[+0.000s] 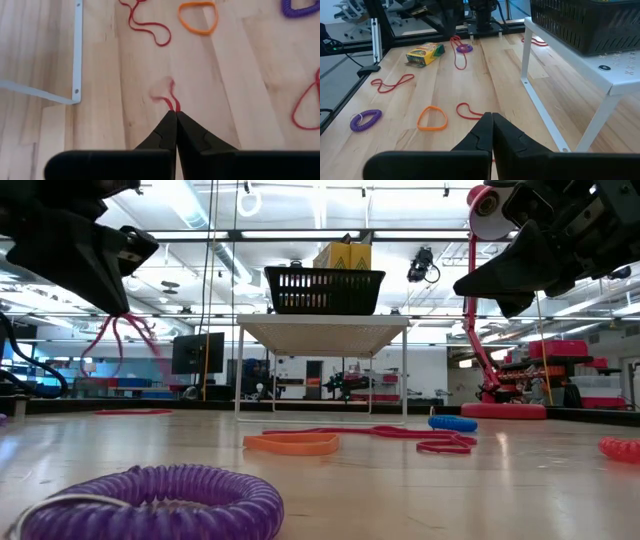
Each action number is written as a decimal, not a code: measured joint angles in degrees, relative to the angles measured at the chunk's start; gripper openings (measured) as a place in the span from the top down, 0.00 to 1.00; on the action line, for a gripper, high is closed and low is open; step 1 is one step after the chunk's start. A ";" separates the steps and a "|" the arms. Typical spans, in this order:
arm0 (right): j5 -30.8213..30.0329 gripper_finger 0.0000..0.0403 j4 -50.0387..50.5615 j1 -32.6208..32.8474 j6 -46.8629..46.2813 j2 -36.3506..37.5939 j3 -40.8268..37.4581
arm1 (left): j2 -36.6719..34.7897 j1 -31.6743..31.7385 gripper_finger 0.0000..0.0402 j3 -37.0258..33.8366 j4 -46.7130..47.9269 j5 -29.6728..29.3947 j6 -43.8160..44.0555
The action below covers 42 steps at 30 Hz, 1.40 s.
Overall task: Pick & Place Office Desk Supplies
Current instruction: Put the red rubber band into the red bin on the shelf
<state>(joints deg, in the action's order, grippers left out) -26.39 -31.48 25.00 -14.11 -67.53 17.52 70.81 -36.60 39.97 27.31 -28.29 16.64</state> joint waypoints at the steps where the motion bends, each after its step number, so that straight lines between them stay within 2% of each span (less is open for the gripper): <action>1: -0.01 0.99 0.00 0.01 -0.01 0.00 -0.01 | 0.00 0.27 0.99 0.00 0.00 0.00 -0.37; 10: 0.00 0.99 0.01 0.01 -0.01 0.00 0.00 | -0.03 1.09 0.99 0.02 0.10 0.46 -2.16; 15: -0.01 0.99 0.01 0.01 -0.01 -0.01 -0.02 | -1.68 1.09 0.99 0.02 2.06 -0.10 0.80; 24: 0.00 0.99 0.01 -0.01 -0.02 -0.02 -0.02 | -10.35 1.07 0.99 0.06 4.32 -3.25 1.36; 28: -0.01 0.99 0.00 0.01 -0.01 -0.02 -0.01 | -14.79 1.09 0.99 0.07 4.17 -7.60 0.73; 35: 0.00 0.99 0.00 -0.01 -0.01 -0.02 -0.01 | -21.16 1.13 0.99 0.09 4.09 -19.46 -0.11; 42: 0.00 0.99 0.00 0.01 0.00 -0.02 -0.02 | -23.74 1.81 0.99 0.08 1.88 -26.75 -0.15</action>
<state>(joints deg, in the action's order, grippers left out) -26.39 -31.48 25.02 -14.11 -67.55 17.50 47.07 -34.79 40.04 29.19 -55.05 16.49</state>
